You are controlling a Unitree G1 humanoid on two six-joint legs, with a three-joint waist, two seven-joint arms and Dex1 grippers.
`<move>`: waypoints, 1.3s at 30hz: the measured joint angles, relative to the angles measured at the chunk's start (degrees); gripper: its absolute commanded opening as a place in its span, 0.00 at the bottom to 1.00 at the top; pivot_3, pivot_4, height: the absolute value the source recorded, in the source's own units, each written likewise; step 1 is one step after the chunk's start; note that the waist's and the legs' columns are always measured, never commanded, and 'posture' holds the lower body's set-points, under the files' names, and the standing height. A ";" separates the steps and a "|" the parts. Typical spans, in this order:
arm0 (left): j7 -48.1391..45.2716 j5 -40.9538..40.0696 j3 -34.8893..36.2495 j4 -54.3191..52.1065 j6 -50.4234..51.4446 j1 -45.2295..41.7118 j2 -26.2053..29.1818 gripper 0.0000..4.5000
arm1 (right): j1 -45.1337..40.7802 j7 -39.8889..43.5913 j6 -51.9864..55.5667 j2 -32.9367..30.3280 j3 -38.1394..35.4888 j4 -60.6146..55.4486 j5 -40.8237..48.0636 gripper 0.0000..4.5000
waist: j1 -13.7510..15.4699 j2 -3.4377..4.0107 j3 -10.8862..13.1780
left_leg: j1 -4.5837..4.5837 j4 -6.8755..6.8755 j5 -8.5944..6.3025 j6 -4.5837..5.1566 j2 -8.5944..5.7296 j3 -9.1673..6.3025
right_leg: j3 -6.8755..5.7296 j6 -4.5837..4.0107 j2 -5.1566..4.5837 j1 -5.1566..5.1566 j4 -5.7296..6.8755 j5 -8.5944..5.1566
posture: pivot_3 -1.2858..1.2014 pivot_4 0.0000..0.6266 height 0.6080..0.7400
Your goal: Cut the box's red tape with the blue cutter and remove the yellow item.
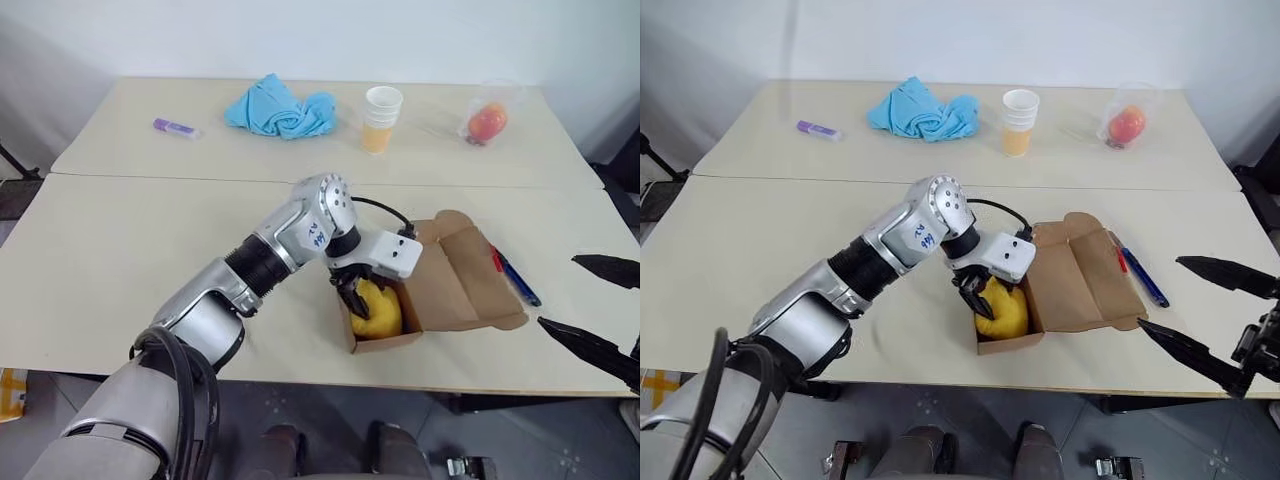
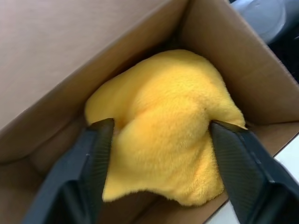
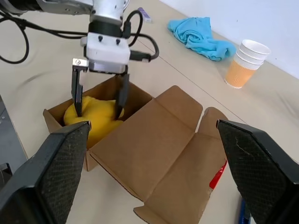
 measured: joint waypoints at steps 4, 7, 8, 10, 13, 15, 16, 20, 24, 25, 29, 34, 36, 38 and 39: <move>2.01 0.14 1.17 3.21 -1.50 0.03 -1.62 0.26 | -0.72 -0.03 -0.07 0.00 1.54 0.66 -0.37 1.00 | 0.00 0.00 0.00 | 0.01 0.01 0.00 0.00 0.00 0.00 | 0.00 0.00 0.00 0.00 0.01 0.00 | 0.52 0.24 1.00; 2.81 -0.82 3.54 4.96 -2.29 0.00 -2.48 0.09 | -1.46 0.02 -0.77 -0.01 1.62 1.22 -1.03 1.00 | 0.10 0.00 0.00 | -0.01 0.03 0.00 0.01 -0.01 -0.01 | 0.00 0.00 -0.01 0.00 0.01 0.00 | 0.52 0.24 1.00; 2.92 -1.47 4.48 5.35 -2.41 -0.13 -2.72 0.03 | -1.59 0.13 -1.00 -0.01 1.66 1.48 -1.35 1.00 | 0.10 0.00 0.00 | -0.01 0.03 0.00 0.01 -0.01 -0.01 | 0.00 0.00 -0.01 0.00 0.02 0.00 | 0.52 0.24 1.00; 3.22 -2.92 7.10 7.00 -2.39 -1.13 -3.16 0.00 | -1.88 0.36 -1.32 -0.01 1.87 2.05 -2.09 1.00 | 0.07 0.00 0.00 | -0.02 0.03 0.00 0.01 -0.02 -0.01 | 0.00 0.01 -0.01 0.00 0.01 0.00 | 0.52 0.24 1.00; 3.54 -7.98 13.86 9.20 -1.06 -3.18 -4.00 0.00 | -2.59 0.37 -2.15 0.00 2.86 3.01 -2.64 1.00 | -0.10 0.00 0.00 | -0.02 0.03 0.01 0.01 0.00 0.00 | -0.01 0.01 0.00 -0.03 0.04 0.00 | 0.52 0.24 1.00; 4.14 -14.54 22.39 10.71 1.68 -5.32 -4.26 0.00 | -3.97 -0.18 -2.33 0.50 4.24 3.04 -2.60 1.00 | -0.22 0.00 0.00 | -0.03 0.03 0.01 0.01 0.01 0.00 | -0.01 0.01 -0.01 -0.07 0.09 0.00 | 0.52 0.24 1.00; 4.67 -18.29 27.52 11.21 3.19 -6.76 -3.97 0.00 | -4.49 -0.63 -2.34 0.87 4.91 3.05 -2.50 1.00 | -0.35 0.00 0.00 | -0.01 0.01 0.01 0.00 0.02 0.00 | -0.01 0.01 0.00 -0.08 0.09 0.00 | 0.52 0.24 1.00; 6.85 -25.30 38.28 10.32 2.35 -3.87 2.07 0.00 | -6.87 -3.12 -2.18 2.81 8.77 1.53 -0.71 1.00 | -1.74 0.21 -0.11 | 0.16 -0.06 0.01 -0.06 0.05 0.02 | 0.00 -0.03 0.00 -0.07 0.21 -0.02 | 0.52 0.24 1.00; 12.54 -27.44 45.27 5.56 1.95 8.47 9.97 0.00 | -11.89 -6.29 -2.22 5.56 16.22 0.50 0.99 1.00 | -2.34 0.16 -0.08 | 0.20 0.00 0.05 -0.15 0.11 0.01 | 0.05 -0.04 0.06 -0.08 0.27 -0.01 | 0.52 0.24 1.00; 14.67 -27.72 47.37 4.35 1.94 11.50 11.51 0.00 | -13.22 -6.70 -2.42 6.68 18.55 0.14 1.03 1.00 | -2.40 0.15 -0.08 | 0.17 0.03 0.05 -0.16 0.13 -0.02 | 0.06 -0.04 0.06 -0.11 0.29 -0.02 | 0.52 0.24 1.00; 24.78 -28.26 57.38 -0.75 -2.78 28.78 18.71 0.00 | -20.43 -7.21 -4.99 9.72 31.60 0.99 -3.61 1.00 | -2.81 0.16 -0.08 | 0.15 0.02 0.03 -0.21 0.09 -0.05 | 0.11 -0.07 0.05 -0.20 0.32 -0.02 | 0.52 0.24 1.00; 34.17 -28.82 66.17 -3.67 -4.97 42.20 22.04 0.00 | -26.37 -5.97 -8.30 11.70 41.14 3.83 -8.79 1.00 | -1.53 0.05 -0.08 | 0.06 0.11 0.02 -0.21 0.00 -0.29 | -0.03 -0.13 -0.01 -0.11 0.30 0.01 | 0.52 0.24 1.00; 36.24 -29.91 68.70 -5.88 -4.76 45.49 22.66 0.00 | -29.08 -5.38 -10.43 13.13 43.12 6.21 -10.68 1.00 | -1.23 0.03 -0.09 | 0.09 0.14 0.02 -0.21 -0.03 -0.39 | -0.09 -0.16 -0.03 0.00 0.27 0.04 | 0.52 0.24 1.00; 37.24 -31.76 70.08 -9.12 -3.03 48.73 23.02 0.06 | -31.08 -4.38 -12.41 13.72 44.96 7.95 -12.11 1.00 | -1.31 0.03 -0.10 | 0.12 0.12 0.02 -0.22 -0.04 -0.41 | -0.09 -0.17 -0.04 0.01 0.29 0.03 | 0.52 0.24 1.00; 38.30 -32.64 70.48 -10.17 -1.67 49.60 23.02 0.13 | -31.67 -3.72 -13.30 13.73 45.93 8.51 -12.84 1.00 | -1.31 0.03 -0.10 | 0.11 0.11 0.01 -0.23 -0.03 -0.46 | -0.13 -0.18 -0.04 0.00 0.30 0.03 | 0.52 0.24 1.00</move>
